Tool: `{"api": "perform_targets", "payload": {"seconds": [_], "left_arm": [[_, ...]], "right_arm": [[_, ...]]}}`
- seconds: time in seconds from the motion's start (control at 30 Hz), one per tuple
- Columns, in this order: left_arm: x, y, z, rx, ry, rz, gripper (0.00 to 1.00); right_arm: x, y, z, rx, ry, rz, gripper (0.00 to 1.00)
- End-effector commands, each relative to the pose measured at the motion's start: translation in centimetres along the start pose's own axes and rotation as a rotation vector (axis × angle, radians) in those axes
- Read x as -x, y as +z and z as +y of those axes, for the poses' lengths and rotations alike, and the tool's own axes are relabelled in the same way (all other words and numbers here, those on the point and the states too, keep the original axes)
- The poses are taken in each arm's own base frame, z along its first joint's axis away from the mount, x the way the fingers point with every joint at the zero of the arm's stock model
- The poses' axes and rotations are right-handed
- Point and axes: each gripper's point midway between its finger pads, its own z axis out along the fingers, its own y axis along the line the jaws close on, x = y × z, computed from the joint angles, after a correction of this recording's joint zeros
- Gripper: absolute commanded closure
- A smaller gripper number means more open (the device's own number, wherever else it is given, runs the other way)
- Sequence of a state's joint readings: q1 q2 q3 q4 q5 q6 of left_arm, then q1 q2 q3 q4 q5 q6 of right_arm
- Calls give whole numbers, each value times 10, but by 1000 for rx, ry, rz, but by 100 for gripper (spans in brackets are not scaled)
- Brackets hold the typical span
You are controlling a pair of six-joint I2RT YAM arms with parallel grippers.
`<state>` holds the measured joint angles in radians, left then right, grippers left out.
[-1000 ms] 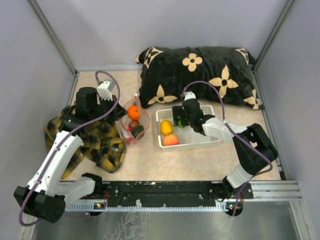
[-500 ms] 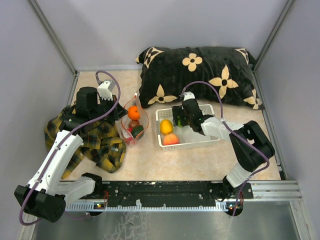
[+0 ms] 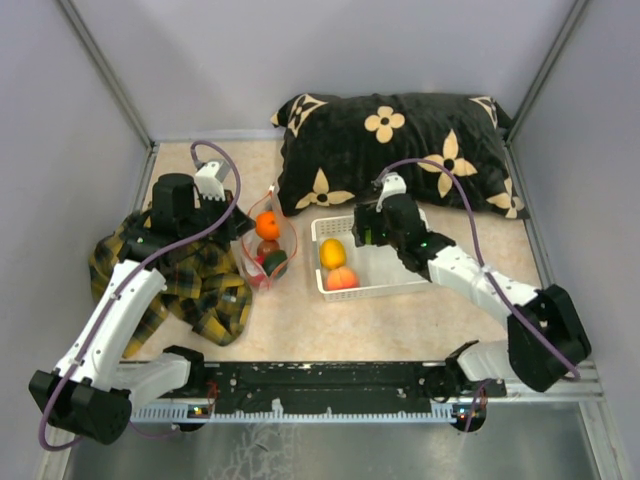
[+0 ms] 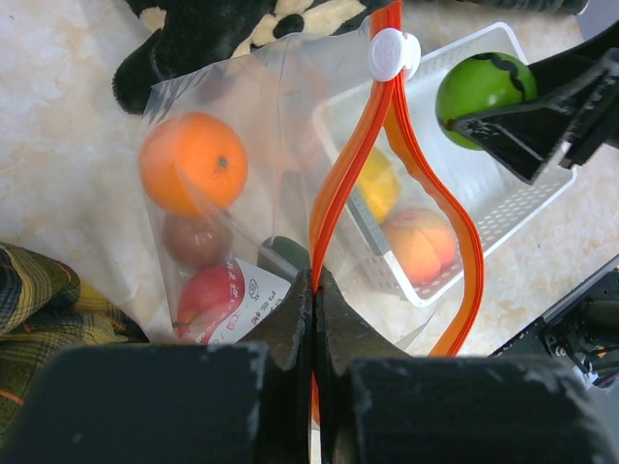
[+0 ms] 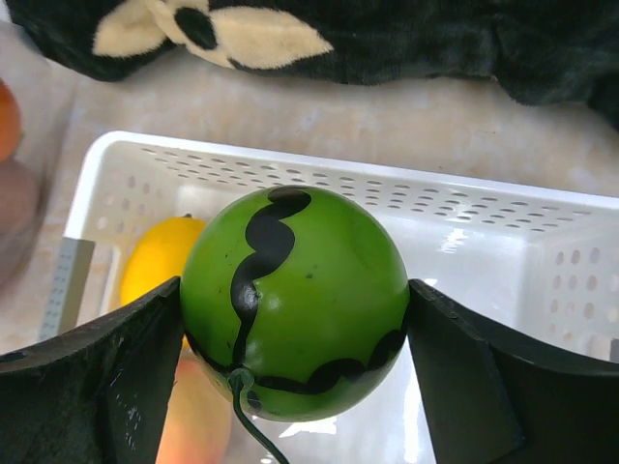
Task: Place the food in the zip-top bag and seal the zipper
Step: Place the fake fruit in the zipper food storage bag.
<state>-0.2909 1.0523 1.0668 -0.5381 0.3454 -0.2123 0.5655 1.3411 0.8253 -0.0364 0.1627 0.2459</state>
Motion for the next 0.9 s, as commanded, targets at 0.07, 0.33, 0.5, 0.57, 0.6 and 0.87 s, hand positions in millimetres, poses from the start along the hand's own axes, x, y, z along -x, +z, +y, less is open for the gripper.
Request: {"api": "perform_targets", "payload": {"seconds": [0.07,0.33,0.5,0.57,0.6,0.87], "left_arm": [[2,2,-1,-18,1,-12,100],[3,1,-2,-25,2,-15,100],[3,2,-3,-30,1,-12,100],[2,2,-3,-30,0,-12,100],[2,1,-3,-29,1,-13,100],[2,1,-4,-33,1,-13,100]], "right_arm": [[40,-46,26,75,-76,-127,24],[92,-99,87,252,-185,-305,24],[110,-122,132,357,-264,-373,24],[116,-129,148,397,-288,-396,24],[119,-131,156,415,-303,-405,24],[124,-148,213,585,-394,-447,23]]}}
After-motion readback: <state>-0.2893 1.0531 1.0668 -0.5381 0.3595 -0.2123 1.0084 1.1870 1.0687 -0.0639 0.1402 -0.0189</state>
